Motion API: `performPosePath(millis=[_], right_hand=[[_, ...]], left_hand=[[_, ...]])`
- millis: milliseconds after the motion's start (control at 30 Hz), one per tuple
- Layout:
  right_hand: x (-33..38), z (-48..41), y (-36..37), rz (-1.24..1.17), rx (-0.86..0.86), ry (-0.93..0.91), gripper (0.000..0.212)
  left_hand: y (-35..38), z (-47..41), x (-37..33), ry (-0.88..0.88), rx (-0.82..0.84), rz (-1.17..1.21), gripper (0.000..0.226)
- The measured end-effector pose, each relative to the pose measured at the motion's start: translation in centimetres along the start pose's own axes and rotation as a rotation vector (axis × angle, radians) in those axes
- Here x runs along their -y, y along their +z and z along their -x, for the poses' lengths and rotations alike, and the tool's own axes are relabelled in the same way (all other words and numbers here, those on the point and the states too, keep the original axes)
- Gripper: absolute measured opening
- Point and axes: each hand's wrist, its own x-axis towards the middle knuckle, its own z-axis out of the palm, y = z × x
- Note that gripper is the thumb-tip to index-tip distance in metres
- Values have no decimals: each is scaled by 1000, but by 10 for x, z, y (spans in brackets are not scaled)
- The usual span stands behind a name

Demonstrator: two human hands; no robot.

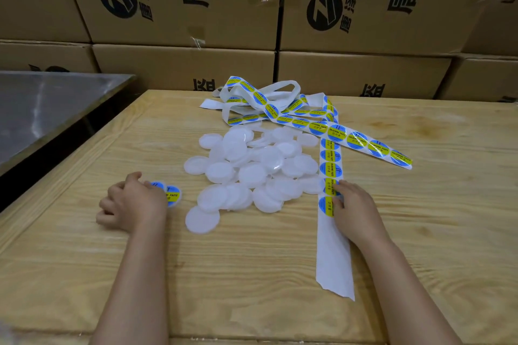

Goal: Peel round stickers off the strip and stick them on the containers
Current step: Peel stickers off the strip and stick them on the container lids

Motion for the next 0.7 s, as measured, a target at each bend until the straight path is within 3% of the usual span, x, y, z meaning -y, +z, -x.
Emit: performPosePath(millis=[100,200,300,367,433,500,700], right_hand=[[2,0,-3,-95,-71,73,29],[3,0,-4,-135,-132,136,18],[5,0,-4,-155,-172,157,16],[6,-1,-4,-182,-182,154,22],[7,-2,-5,-208,-178,158,37],[6,-5,-6,-253,-192,165,48],[7,-6,-1,-359,-274,121,55]], left_hand=[[-2,9,-9,187,-158,76,39],[0,39,-37,671,-261,232,36],[7,92,-62,1294,-125,387,21],[16,127,-73,1516,85,339,15],[28,152,-81,1587,341,118,12],[42,165,-86,1561,487,-54,17],[63,174,-82,1574,496,-78,23]])
